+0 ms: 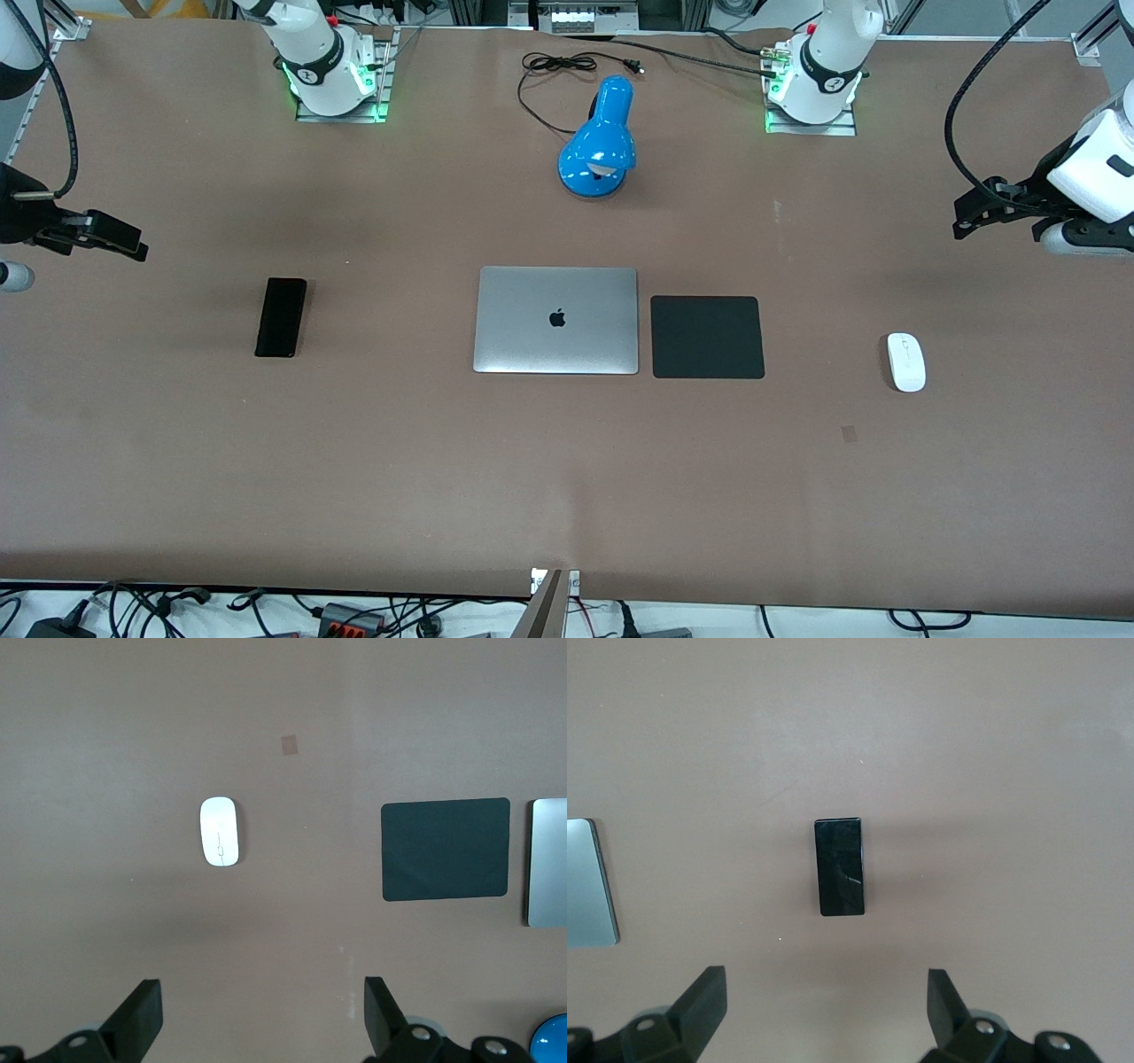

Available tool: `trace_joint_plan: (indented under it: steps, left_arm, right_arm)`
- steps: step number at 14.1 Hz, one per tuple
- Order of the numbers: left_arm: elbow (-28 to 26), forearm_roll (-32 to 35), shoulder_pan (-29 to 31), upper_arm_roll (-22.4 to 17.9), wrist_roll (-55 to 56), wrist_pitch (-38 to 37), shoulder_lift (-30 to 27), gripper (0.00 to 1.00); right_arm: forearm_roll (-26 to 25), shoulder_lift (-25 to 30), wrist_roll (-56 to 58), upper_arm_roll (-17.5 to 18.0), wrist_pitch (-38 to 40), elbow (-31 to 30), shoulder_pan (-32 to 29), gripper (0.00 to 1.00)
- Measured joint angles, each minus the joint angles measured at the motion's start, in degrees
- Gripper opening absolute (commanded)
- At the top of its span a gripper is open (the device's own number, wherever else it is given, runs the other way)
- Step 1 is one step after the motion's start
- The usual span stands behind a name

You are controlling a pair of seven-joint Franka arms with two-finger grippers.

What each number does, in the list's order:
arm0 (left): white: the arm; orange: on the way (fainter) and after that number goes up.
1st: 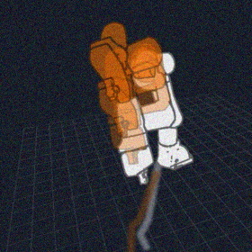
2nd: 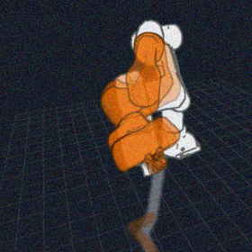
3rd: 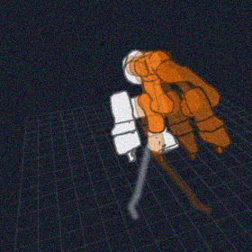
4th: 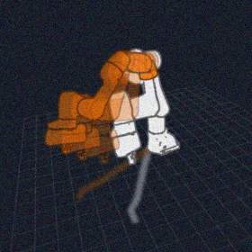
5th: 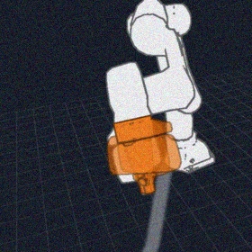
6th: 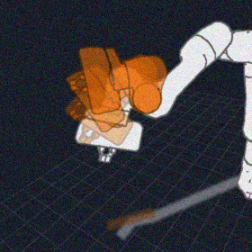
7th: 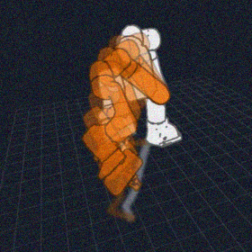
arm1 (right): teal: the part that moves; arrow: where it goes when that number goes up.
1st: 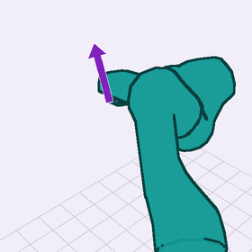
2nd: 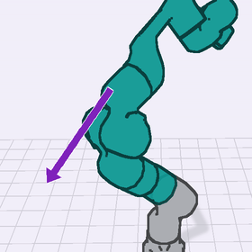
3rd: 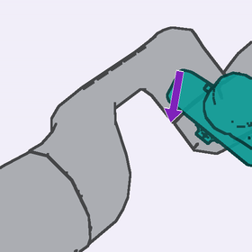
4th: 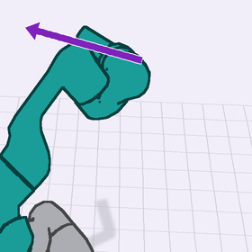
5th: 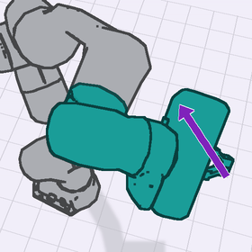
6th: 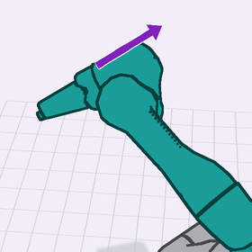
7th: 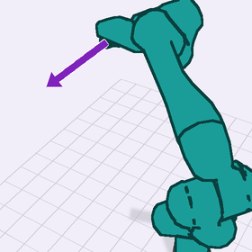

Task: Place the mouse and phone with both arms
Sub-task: 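Reach the right gripper to the black phone while the left gripper reaches the mouse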

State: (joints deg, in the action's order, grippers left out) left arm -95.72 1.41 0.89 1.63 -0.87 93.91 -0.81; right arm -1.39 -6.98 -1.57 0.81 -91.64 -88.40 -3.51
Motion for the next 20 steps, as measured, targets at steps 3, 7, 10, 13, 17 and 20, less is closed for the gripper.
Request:
trace_joint_plan:
  steps: [3,7,10,13,17,20]
  left_arm:
    - [0.0,0.0,0.0,0.0,0.2,0.0,0.0,1.00]
    - [0.0,0.0,0.0,0.0,0.3,0.0,0.3,1.00]
    - [0.0,0.0,0.0,0.0,0.4,0.0,0.8,1.00]
    - [0.0,0.0,0.3,-0.2,0.4,0.0,1.8,1.00]
    - [0.0,0.1,4.0,-0.8,-0.8,-1.5,7.8,1.00]
    - [-0.1,0.1,8.1,-1.0,-3.2,-0.5,13.4,1.00]
  right_arm:
    - [0.0,0.0,0.0,0.0,0.0,0.0,0.0,1.00]
    - [0.0,-0.1,-0.2,0.0,0.0,0.0,-0.1,1.00]
    - [0.0,-1.6,-0.2,-0.1,0.0,-0.6,-0.2,1.00]
    - [0.0,-4.8,-0.2,-0.1,-1.3,-2.3,0.0,1.00]
    - [0.0,-8.9,-0.2,0.0,-13.6,-9.0,0.3,1.00]
    - [0.0,-9.4,-0.2,0.0,-26.1,-17.6,0.5,1.00]
